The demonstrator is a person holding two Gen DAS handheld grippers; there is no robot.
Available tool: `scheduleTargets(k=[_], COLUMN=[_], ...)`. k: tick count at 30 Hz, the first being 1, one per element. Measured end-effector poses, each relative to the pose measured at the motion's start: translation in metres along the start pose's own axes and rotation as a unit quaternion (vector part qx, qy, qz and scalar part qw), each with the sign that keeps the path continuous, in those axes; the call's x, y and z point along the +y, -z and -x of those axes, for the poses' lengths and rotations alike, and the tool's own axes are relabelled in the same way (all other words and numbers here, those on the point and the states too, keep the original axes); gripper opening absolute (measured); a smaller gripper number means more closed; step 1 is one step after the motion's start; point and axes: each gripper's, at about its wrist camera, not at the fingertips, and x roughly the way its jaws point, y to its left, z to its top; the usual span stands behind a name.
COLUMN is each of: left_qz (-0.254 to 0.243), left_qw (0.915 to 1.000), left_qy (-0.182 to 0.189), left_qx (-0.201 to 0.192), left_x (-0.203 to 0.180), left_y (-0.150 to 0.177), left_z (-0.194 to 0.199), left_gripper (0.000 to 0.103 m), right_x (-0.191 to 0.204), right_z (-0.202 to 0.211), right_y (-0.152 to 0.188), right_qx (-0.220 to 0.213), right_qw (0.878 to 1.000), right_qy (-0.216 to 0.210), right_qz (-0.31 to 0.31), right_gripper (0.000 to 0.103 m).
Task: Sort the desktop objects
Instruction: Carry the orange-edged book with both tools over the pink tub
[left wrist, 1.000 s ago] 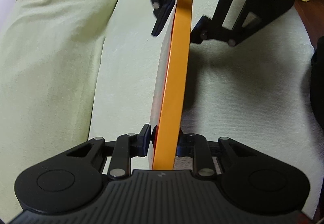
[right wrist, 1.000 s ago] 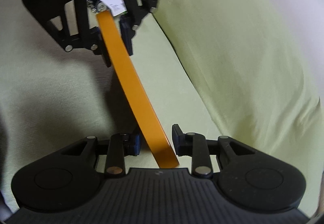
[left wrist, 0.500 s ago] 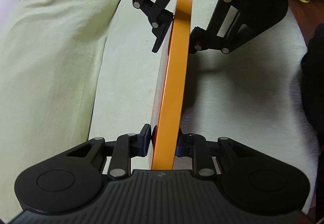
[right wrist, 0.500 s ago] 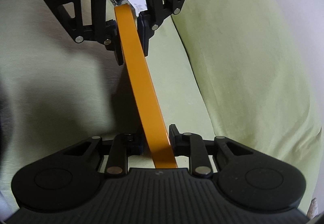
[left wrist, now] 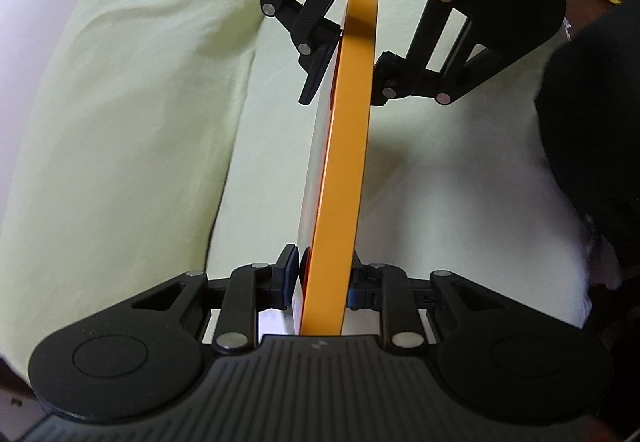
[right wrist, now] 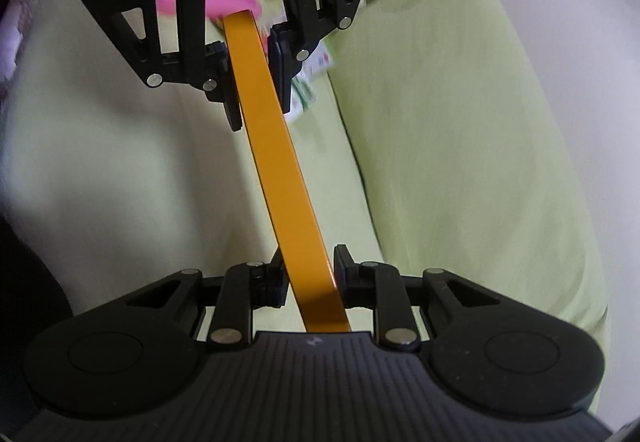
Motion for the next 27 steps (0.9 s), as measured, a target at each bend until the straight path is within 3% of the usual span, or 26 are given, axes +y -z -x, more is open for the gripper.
scheduleTargets(k=[11, 13, 18, 27], left_qz=[0.042, 0.052, 0.074, 0.115], left_qw=[0.9962, 0.9947, 0.9899, 0.9797], left_qy=[-0.035, -0.040, -0.050, -0.055], left_qx=[0.068, 0.079, 0.110, 0.154], left_x=[-0.015, -0.018, -0.028, -0.049], left_y=[0.059, 0.069, 0.096, 0.130], left_z=[0.076, 0.088, 0.118, 0.153], left_gripper=[0.027, 0.027, 0.027, 0.027], right_x=[0.014, 0.019, 0.041, 0.085], right_z=[0.037, 0.067, 0.087, 0.079], right_y=[-0.073, -0.090, -0.114, -0.135], right_qx=[-0.083, -0.096, -0.129, -0.174], right_qw=[0.996, 0.994, 0.989, 0.979], right_qy=[-0.024, -0.030, -0.044, -0.071], right_qz=[0.033, 0.037, 0.053, 0.080], right_gripper=[0.018, 0.018, 0.018, 0.018])
